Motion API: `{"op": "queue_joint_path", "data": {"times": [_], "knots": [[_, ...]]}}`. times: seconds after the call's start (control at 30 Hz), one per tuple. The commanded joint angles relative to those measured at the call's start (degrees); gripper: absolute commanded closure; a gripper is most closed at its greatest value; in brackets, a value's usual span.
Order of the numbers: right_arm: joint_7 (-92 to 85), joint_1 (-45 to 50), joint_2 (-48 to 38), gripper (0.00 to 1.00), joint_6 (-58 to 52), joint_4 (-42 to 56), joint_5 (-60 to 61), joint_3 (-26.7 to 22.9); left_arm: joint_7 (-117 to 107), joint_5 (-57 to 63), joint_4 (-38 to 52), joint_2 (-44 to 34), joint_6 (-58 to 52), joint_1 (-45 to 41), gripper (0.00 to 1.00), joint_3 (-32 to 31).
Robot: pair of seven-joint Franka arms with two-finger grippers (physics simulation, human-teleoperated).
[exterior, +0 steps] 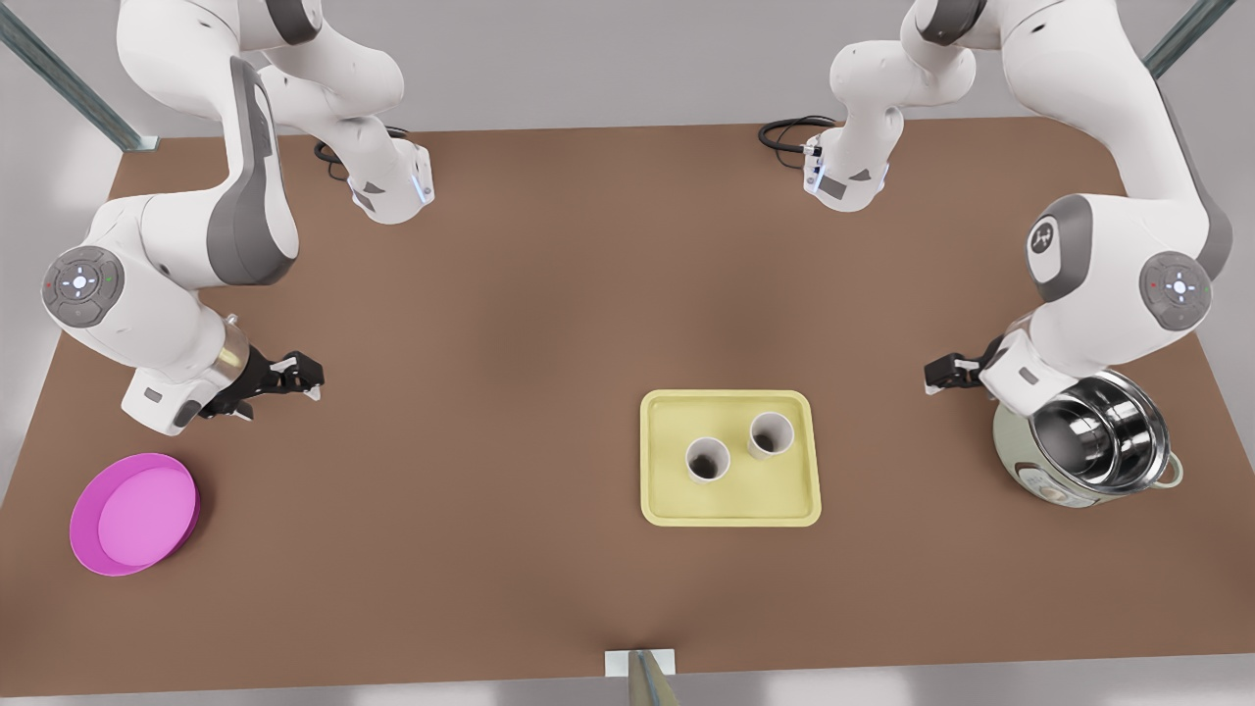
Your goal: Use the left arm to pick up the white IKEA cup from the tray and place it on the middle-left position; use the right arm to pick up the white IKEA cup from the tray and place it on the middle-right position
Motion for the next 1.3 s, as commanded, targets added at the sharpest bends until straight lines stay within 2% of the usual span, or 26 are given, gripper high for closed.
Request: {"op": "queue_joint_path", "data": {"times": [0.0, 0.07, 0.1, 0.17, 0.23, 0.27, 0.3, 0.33, 0.37, 0.43, 0.5, 0.57, 0.73, 0.87, 0.9, 1.03, 1.2, 1.23, 1.27], "knots": [[-0.2, 0.0, -0.1, 0.00, 0.0, 0.0, 0.0, 0.0, 0.0, 0.4, 0.0, 0.0, 0.4, -0.1, 0.00, -0.2], [0.5, 0.2, -0.1, 0.00, 0.0, 0.1, 0.1, 0.0, 0.0, 0.6, 0.2, 0.7, 0.4, -1.1, 0.00, -0.3], [8.0, 3.5, 0.0, 0.00, -0.3, 1.4, 0.0, 0.1, -0.1, 0.1, -0.8, 2.0, 4.1, -1.8, 0.00, -0.3], [23.3, 11.0, 3.3, 0.00, -2.3, 5.0, 0.0, 0.1, -17.3, 0.7, 0.1, 6.8, 6.5, -11.5, 0.00, -0.3], [38.7, 17.7, 7.4, 0.00, -2.4, 8.9, 0.3, 0.0, -22.4, 0.0, -0.9, 10.9, 9.8, -15.5, 0.00, -0.3], [44.2, 19.7, 9.2, 0.00, -2.2, 11.0, 0.3, 0.0, -24.1, 0.1, -4.9, 12.3, 14.9, -16.7, 0.00, -0.3], [45.4, 20.5, 10.1, 0.00, -1.8, 11.8, 0.5, 0.0, -23.9, 0.7, -11.8, 12.1, 21.6, -16.6, 0.00, -0.3], [46.1, 20.9, 10.9, 0.00, -1.2, 12.0, 0.7, 0.0, -23.4, 0.7, -14.0, 12.2, 24.8, -16.3, 0.00, 0.0], [47.7, 21.4, 12.7, 0.00, -1.2, 13.7, 0.7, 0.5, -23.3, 0.7, -14.0, 12.4, 24.9, -15.6, 0.00, 0.0], [45.7, 21.4, 18.3, 0.00, 1.0, 20.7, 0.7, 4.8, -23.1, 0.9, -14.0, 12.5, 24.7, -14.2, 0.00, 0.3], [44.9, 21.2, 24.1, 0.00, 10.5, 25.7, 0.7, 7.5, -23.1, 0.8, -14.1, 12.5, 24.3, -14.2, 0.00, 0.3], [44.9, 20.8, 27.4, 0.00, 22.0, 25.7, 0.8, 11.4, -23.2, 0.8, -14.1, 12.8, 24.4, -13.6, 0.00, 0.3], [44.5, 21.2, 34.5, 0.00, 34.8, 25.7, 0.7, 16.5, -23.5, 0.8, -13.9, 15.5, 27.1, -13.1, 0.00, 0.3], [39.4, 23.3, 37.6, 0.00, 36.8, 25.7, 0.5, 16.1, -23.8, 0.7, -13.7, 17.2, 29.3, -13.5, 0.00, 0.2], [39.4, 24.3, 38.7, 0.00, 40.7, 25.7, 0.4, 15.3, -23.8, 0.7, -13.8, 17.6, 29.3, -13.5, 0.00, 0.3], [35.8, 28.8, 40.5, 0.00, 46.8, 25.8, 0.1, 8.2, -23.8, 0.7, -13.8, 19.9, 31.0, -13.7, 0.00, 0.2], [34.6, 30.6, 44.1, 0.01, 50.8, 25.8, -1.9, 7.8, -24.6, 0.0, -13.5, 20.1, 32.4, -14.9, 0.00, -0.2], [34.6, 31.4, 45.1, 0.01, 51.6, 25.8, -2.0, 7.7, -24.8, 0.0, -13.5, 20.1, 32.7, -14.9, 0.02, -0.2], [34.7, 31.5, 45.7, 0.01, 52.4, 25.8, -2.0, 7.7, -24.9, 0.0, -13.4, 20.1, 32.7, -14.9, 0.11, -0.2]]}}
